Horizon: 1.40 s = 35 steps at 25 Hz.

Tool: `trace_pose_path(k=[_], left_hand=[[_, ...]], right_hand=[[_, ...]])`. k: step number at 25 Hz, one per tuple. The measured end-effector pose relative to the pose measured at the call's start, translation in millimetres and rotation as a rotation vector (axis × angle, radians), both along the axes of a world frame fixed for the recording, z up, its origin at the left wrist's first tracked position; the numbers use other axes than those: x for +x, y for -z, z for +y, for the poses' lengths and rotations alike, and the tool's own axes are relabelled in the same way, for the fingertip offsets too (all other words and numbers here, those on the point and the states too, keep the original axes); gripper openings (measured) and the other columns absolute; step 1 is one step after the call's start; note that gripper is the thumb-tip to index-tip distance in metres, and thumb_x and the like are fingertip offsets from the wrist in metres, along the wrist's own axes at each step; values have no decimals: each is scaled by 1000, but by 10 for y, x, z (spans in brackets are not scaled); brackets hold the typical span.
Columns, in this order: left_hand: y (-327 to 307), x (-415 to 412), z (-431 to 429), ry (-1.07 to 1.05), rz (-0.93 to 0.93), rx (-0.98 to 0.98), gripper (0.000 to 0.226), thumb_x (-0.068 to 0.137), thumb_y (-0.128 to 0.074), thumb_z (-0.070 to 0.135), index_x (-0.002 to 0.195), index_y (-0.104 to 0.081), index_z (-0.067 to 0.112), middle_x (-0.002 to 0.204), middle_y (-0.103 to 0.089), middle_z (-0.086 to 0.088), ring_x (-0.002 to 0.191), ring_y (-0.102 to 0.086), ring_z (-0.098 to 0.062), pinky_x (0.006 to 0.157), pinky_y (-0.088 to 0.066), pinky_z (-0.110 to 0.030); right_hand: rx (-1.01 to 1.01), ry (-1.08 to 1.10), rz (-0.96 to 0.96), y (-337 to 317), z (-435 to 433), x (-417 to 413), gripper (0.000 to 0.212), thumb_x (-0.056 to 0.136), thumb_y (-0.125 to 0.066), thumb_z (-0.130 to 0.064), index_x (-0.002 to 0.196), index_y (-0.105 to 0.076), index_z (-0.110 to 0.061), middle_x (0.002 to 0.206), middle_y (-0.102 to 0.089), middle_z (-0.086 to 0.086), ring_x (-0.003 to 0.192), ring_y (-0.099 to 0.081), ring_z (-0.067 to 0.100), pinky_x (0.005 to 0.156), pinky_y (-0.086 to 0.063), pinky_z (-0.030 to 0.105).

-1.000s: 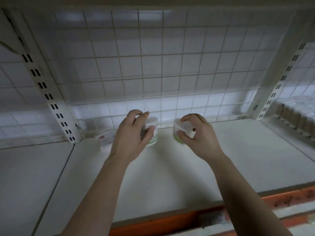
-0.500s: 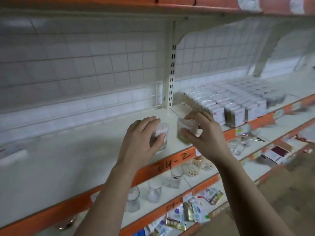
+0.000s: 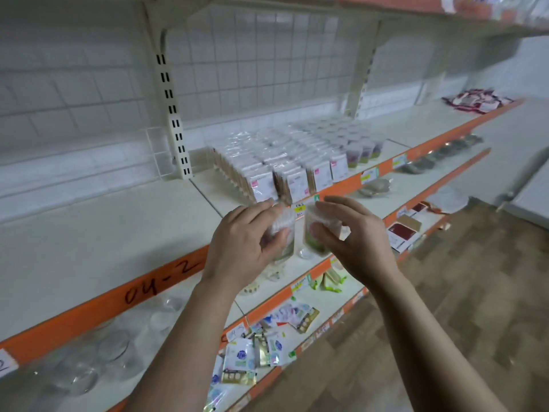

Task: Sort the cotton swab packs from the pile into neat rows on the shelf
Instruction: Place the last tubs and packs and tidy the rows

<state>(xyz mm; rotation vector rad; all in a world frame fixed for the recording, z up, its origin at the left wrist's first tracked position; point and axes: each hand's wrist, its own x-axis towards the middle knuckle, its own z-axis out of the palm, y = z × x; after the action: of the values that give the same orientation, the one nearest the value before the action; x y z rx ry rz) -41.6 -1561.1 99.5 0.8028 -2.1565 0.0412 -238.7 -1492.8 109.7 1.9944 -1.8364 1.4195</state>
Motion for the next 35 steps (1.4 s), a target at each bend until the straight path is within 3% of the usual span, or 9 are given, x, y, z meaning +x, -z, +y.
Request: trace_pose_path(k=[7,12,17,22,27,31,35], left_hand=[[48,-922,-331,33,40,-18,43,90,-49,40,119,-65,13,120,-64,-4,108,-57,-19,95,-40,-28],[75,-1785,-852,78,91,8,42,89,-51,38,117,-65,10,117,-63,-5,103,-60,-24,89,-49,-39],[-77,-2505,-1442,91,150,-4,40,88,-53,35,116,-64,10,114,-60,-3,102,-57,-21,89,-46,-33],[-222,-3003,-1928,107,158,3,41,88,-52,37,118,-63,10,115,-59,-3,103,-57,-20,88,-47,-35],[-207,-3392,-2255,73,152,19,41,90,-52,37,119,-63,10,115,-59,-1,104,-57,-18,88,-48,-35],[-198,-3686,-2445,36,163,1,40,89,-53,35,118,-63,9,113,-59,-2,102,-57,-18,85,-49,-34],[-208,-4036,-2569,-77,203,5,40,89,-53,36,118,-63,10,115,-58,-1,103,-57,-16,86,-48,-32]], right_hand=[[18,51,6,107,-178,-873,32,80,-72,-22,111,-68,-17,119,-62,-2,104,-60,14,85,-47,27],[9,90,59,68,-600,-1708,31,81,-69,-25,111,-67,-16,116,-59,0,102,-57,11,82,-44,21],[-4,123,93,-101,-1238,-2490,32,80,-72,-21,112,-66,-18,116,-58,0,100,-56,10,82,-42,18],[-14,179,10,-166,-1809,-3128,33,79,-72,-24,111,-63,-20,110,-59,-6,94,-56,10,80,-50,34],[-8,158,9,-175,-2241,-3644,30,77,-69,-25,105,-60,-18,103,-55,-9,92,-52,11,77,-47,29],[28,139,-39,-158,-2617,-4050,28,77,-69,-18,102,-56,-20,101,-54,-9,91,-53,15,76,-50,43],[25,15,-48,-178,-3030,-4534,26,72,-66,-20,97,-58,-18,101,-53,-5,88,-53,13,75,-50,40]])
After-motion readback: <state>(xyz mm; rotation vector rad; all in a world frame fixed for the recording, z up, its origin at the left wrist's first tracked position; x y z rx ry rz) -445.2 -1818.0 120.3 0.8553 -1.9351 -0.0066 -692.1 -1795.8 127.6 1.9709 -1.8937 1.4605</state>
